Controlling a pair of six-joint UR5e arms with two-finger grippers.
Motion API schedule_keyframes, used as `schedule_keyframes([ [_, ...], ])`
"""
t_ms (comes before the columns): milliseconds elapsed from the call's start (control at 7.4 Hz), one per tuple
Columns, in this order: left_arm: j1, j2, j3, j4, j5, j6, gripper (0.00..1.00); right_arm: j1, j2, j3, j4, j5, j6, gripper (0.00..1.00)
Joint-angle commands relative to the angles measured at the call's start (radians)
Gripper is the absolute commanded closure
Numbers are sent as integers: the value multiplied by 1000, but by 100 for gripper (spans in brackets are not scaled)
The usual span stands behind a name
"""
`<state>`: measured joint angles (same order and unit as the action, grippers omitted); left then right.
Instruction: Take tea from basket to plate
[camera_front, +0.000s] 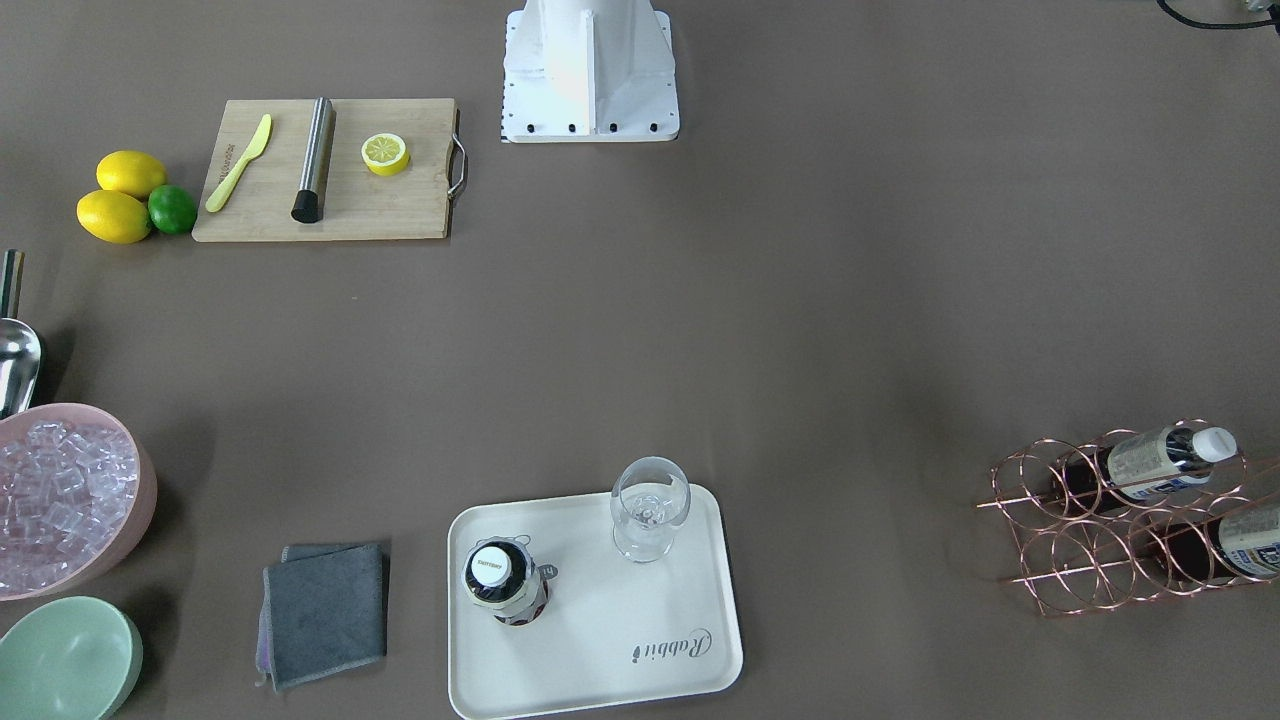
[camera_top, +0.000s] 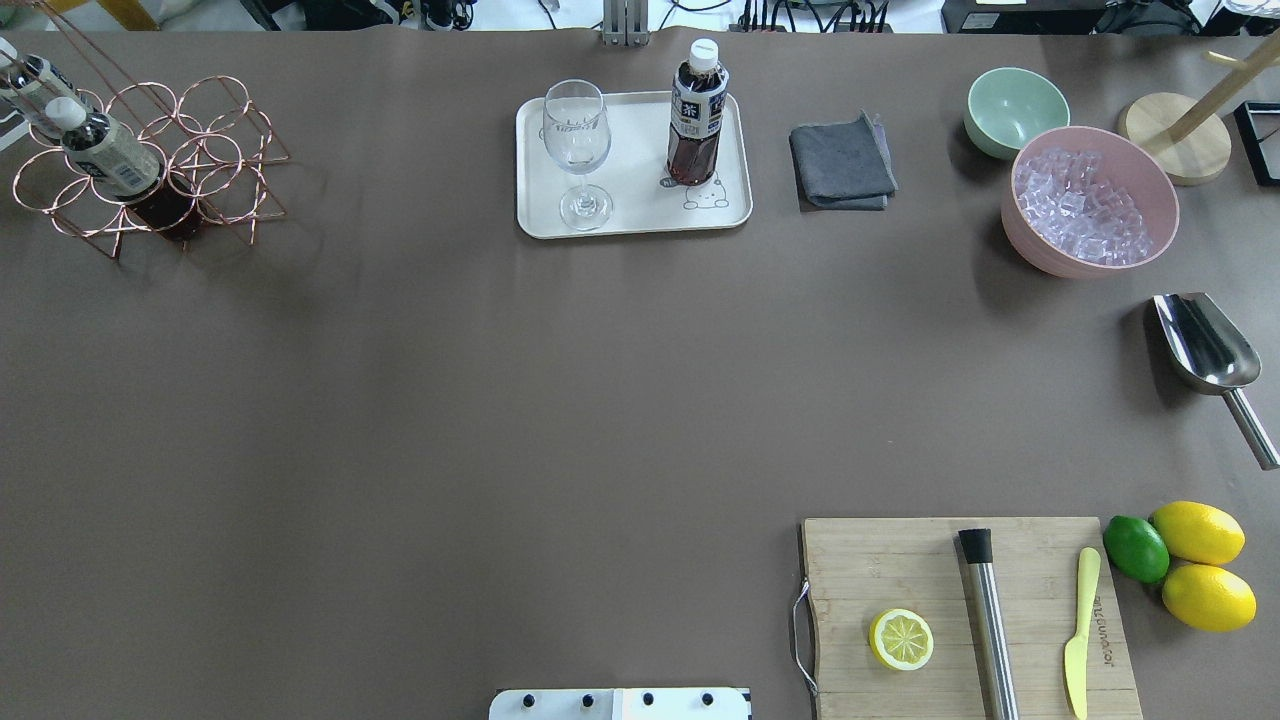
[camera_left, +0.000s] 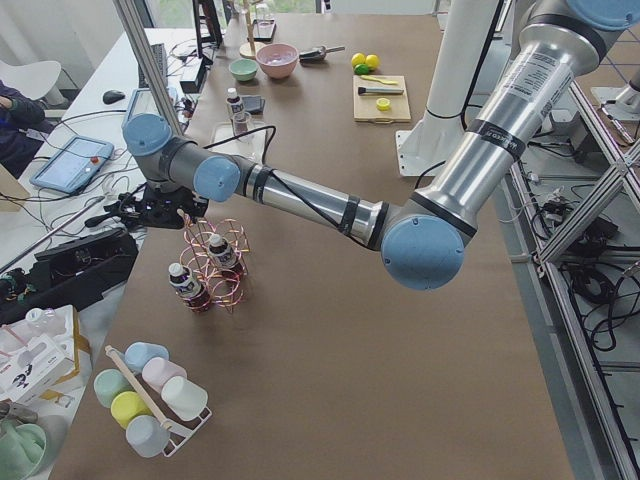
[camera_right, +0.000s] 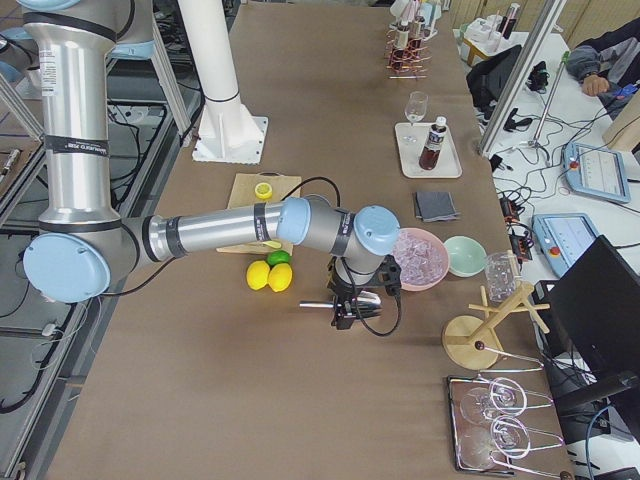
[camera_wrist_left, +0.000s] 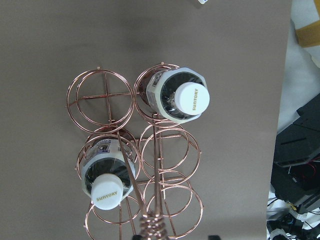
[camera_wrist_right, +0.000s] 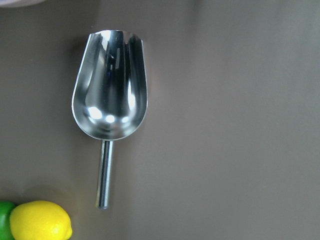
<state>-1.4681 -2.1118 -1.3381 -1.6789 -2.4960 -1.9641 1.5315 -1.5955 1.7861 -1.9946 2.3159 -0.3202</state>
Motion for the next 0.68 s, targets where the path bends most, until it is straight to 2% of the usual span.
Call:
schedule_keyframes([
  [0, 0, -1, -3, 1, 0, 7, 3, 24, -11, -19, 63, -75, -23, 1],
  [270, -1, 3, -16, 1, -3, 8, 3, 25, -12, -45, 69, -76, -22, 1],
  [541, -26, 21, -71, 7, -9, 13, 3, 29, -12, -63, 98, -75, -22, 1],
])
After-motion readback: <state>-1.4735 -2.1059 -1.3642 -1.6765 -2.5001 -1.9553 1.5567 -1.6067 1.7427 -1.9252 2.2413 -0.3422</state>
